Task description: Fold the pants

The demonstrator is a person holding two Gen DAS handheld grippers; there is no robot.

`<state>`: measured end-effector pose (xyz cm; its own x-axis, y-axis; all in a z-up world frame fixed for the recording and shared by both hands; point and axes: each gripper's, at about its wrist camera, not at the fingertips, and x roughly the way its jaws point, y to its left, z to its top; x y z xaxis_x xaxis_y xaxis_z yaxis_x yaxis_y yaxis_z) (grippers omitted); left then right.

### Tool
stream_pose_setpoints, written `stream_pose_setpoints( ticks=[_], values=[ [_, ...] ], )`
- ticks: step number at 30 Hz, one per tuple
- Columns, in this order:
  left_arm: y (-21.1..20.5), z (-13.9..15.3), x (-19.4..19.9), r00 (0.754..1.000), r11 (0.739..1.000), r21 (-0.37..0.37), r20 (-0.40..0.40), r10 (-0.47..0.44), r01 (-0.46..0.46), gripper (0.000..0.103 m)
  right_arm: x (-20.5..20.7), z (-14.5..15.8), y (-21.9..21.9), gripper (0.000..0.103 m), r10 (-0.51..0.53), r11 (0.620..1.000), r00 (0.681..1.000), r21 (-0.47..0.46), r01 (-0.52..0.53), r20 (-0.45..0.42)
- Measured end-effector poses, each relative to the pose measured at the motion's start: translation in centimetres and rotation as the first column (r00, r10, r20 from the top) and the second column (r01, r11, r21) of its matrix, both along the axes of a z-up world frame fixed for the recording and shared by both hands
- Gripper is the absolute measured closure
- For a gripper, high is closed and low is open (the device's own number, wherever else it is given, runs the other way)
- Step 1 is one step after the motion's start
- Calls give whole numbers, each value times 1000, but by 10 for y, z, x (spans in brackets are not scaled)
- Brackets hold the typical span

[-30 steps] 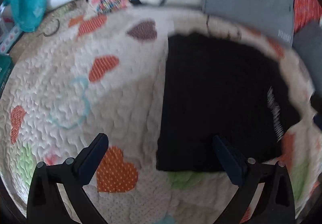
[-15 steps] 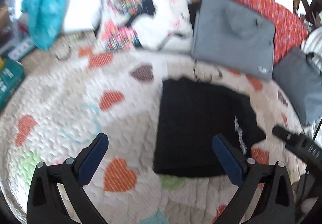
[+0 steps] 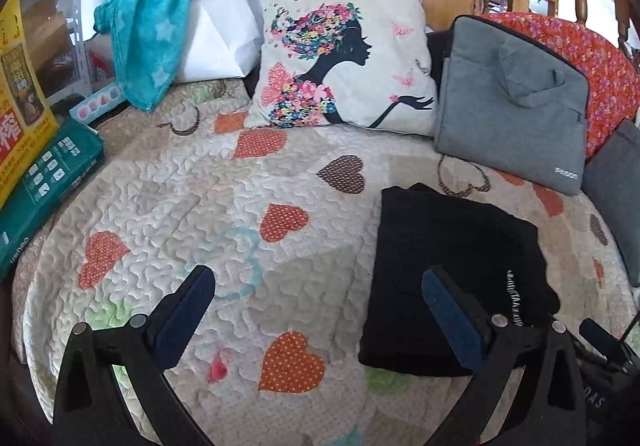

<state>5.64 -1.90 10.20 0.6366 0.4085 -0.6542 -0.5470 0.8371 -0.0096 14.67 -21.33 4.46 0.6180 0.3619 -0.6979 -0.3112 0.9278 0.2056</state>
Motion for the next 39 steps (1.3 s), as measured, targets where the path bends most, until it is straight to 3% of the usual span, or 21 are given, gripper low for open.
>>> stream_pose_setpoints(
  ticks=[6, 22, 39],
  values=[
    [-6, -4, 4, 999, 999, 33, -33, -3, 4, 0, 3, -8, 5, 0, 19, 1000, 999, -19, -20, -28],
    [-8, -23, 14, 992, 995, -76, -111, -68, 60, 0, 8, -14, 3, 0, 17, 1000, 998, -24, -19, -59],
    [-6, -28, 14, 989, 991, -115, -122, -86, 72, 0, 7, -20, 8, 0, 29, 999, 996, -36, -32, -81]
  ],
)
